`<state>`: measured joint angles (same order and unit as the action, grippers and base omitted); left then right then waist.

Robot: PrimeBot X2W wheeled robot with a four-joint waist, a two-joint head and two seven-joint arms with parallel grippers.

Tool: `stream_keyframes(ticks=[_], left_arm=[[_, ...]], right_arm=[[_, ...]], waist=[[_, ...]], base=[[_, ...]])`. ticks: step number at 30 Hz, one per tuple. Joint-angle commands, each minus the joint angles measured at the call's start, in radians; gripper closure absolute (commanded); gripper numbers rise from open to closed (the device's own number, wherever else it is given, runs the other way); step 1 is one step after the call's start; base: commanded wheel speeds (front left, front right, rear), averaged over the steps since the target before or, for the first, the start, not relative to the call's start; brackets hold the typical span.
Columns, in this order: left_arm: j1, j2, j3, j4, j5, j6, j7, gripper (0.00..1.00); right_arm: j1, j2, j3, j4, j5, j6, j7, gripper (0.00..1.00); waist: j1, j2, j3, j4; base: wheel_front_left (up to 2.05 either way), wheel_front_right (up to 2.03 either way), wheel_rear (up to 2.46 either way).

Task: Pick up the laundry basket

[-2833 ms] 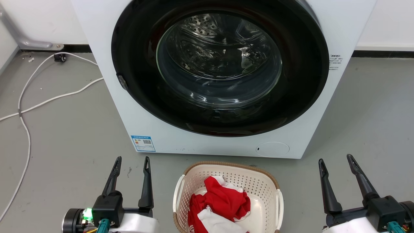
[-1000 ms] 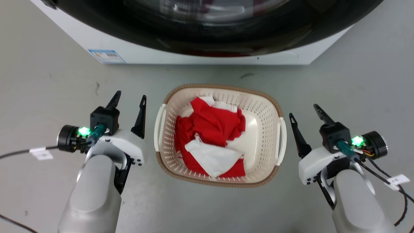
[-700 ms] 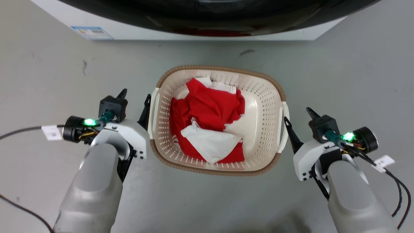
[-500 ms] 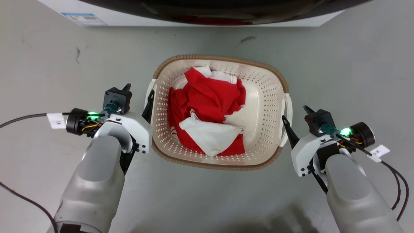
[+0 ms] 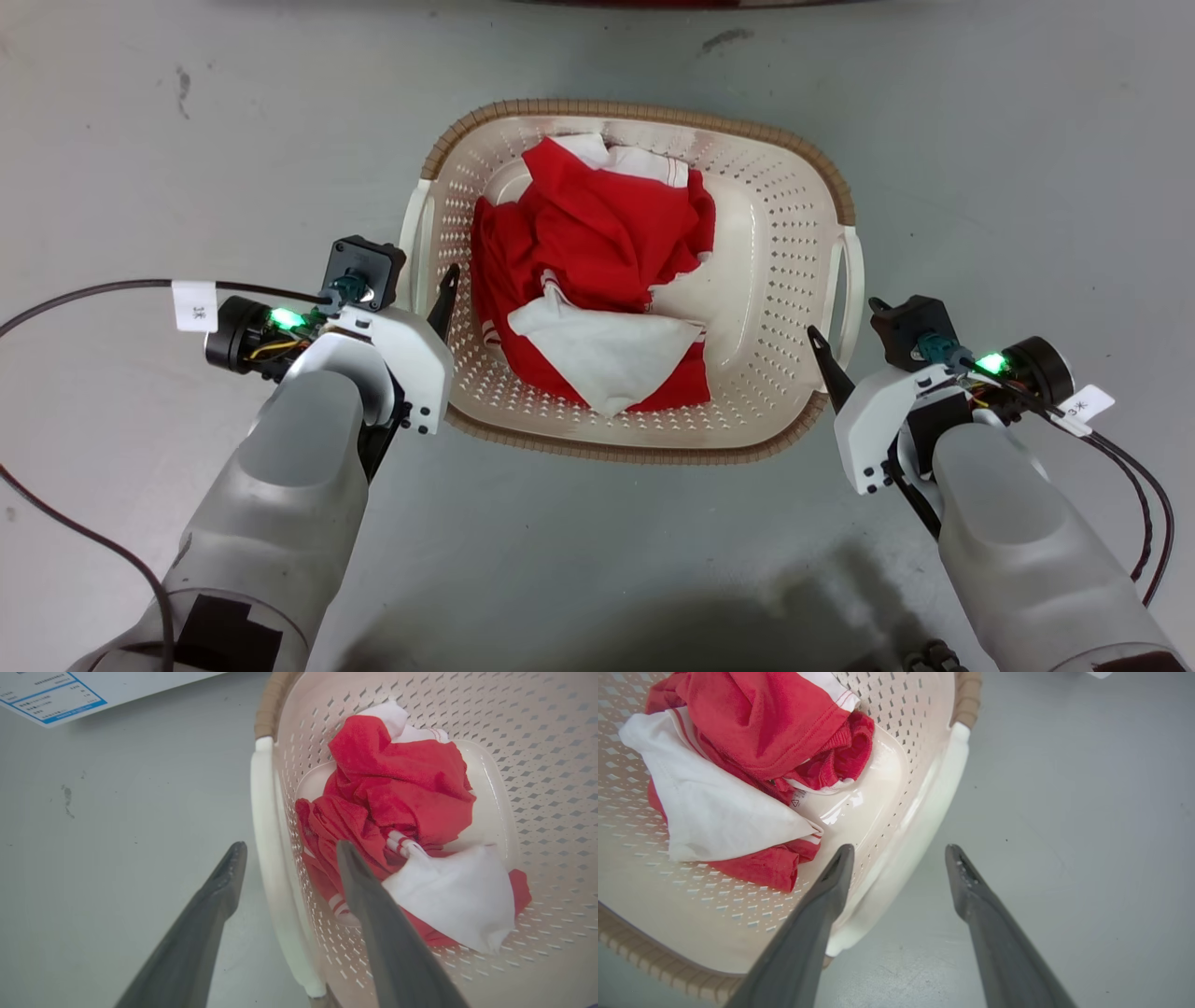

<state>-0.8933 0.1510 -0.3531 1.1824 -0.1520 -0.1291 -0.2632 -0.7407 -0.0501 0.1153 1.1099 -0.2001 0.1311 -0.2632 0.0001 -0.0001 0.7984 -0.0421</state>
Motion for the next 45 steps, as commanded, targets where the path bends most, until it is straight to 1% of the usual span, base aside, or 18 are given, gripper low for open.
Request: stream_keyframes(ticks=[1,9,10,11,12,17,23,29,38,45], left_arm=[[-0.017,-0.001,-0.005,0.006,-0.007,0.0,-0.002,0.0],[-0.063,-0.005,-0.085,0.059,-0.062,0.0,-0.002,0.0],[-0.064,-0.007,-0.093,0.061,-0.068,0.0,-0.002,0.0],[-0.064,-0.007,-0.103,0.064,-0.072,0.0,-0.002,0.17],[-0.066,-0.006,-0.113,0.066,-0.076,0.0,-0.002,1.0],[-0.061,0.001,-0.149,0.07,-0.108,-0.001,-0.003,1.0],[-0.02,-0.011,-0.191,0.082,-0.149,-0.001,0.006,1.0],[0.04,-0.009,-0.232,0.091,-0.205,-0.002,0.045,1.0],[0.156,-0.013,-0.302,0.091,-0.297,-0.002,0.134,1.0],[0.232,-0.023,-0.355,0.075,-0.361,-0.003,0.185,1.0]], right_arm=[[-0.02,0.0,0.003,0.004,0.003,-0.001,-0.002,0.0],[-0.068,0.0,0.029,0.045,0.038,-0.001,-0.002,0.0],[-0.071,0.0,0.032,0.051,0.044,-0.001,-0.002,0.35],[-0.073,0.0,0.034,0.055,0.047,-0.001,-0.002,0.84],[-0.076,0.0,0.039,0.062,0.049,-0.001,-0.002,1.0],[-0.085,-0.004,0.063,0.086,0.06,0.0,-0.003,1.0],[-0.079,-0.004,0.076,0.119,0.085,0.0,-0.001,1.0],[-0.042,-0.004,0.11,0.145,0.112,-0.001,0.021,1.0],[0.027,-0.003,0.223,0.16,0.213,-0.001,0.1,1.0],[0.076,-0.002,0.287,0.166,0.281,-0.001,0.153,1.0]], waist=[[-0.0001,0.0001,0.011,-0.001],[-0.0001,0.0001,0.053,0.001],[-0.0001,0.0001,0.054,0.002],[-0.0001,0.0001,0.055,0.002],[-0.0001,0.0001,0.055,0.002],[-0.0001,0.0001,0.039,0.002],[-0.0001,0.0001,-0.037,0.002],[-0.0001,0.0001,-0.158,0.002],[-0.0001,0.0001,-0.36,0.005],[-0.0001,0.0001,-0.5,0.022]], base=[[0.0,0.0,0.0],[0.0,0.0,0.0],[0.0,0.0,0.0],[0.0,0.0,0.0],[0.0,0.0,0.0],[0.0,0.0,0.0],[0.0,0.0,0.0],[0.0,0.0,0.0],[0.0,0.0,0.0],[0.0,0.0,0.0]])
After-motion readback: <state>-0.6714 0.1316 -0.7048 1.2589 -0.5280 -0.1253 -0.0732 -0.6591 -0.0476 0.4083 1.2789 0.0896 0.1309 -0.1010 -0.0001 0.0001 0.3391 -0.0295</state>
